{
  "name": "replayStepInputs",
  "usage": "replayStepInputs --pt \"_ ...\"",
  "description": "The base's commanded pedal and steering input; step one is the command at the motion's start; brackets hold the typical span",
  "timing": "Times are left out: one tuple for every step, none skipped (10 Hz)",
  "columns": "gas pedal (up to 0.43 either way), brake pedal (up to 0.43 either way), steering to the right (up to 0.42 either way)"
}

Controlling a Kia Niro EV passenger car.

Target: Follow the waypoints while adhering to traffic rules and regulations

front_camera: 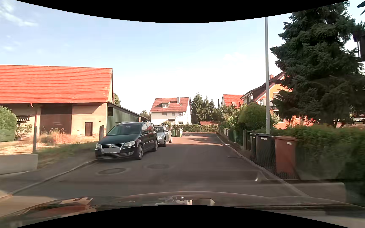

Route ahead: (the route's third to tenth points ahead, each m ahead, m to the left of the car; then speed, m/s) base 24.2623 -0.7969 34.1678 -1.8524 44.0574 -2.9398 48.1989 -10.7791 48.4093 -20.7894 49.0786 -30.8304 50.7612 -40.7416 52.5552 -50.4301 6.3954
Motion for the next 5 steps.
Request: replayStepInputs --pt "0.067 0.000 0.039" --pt "0.067 0.000 0.038" --pt "0.067 0.000 0.038" --pt "0.067 0.000 0.038" --pt "0.067 0.000 0.037"
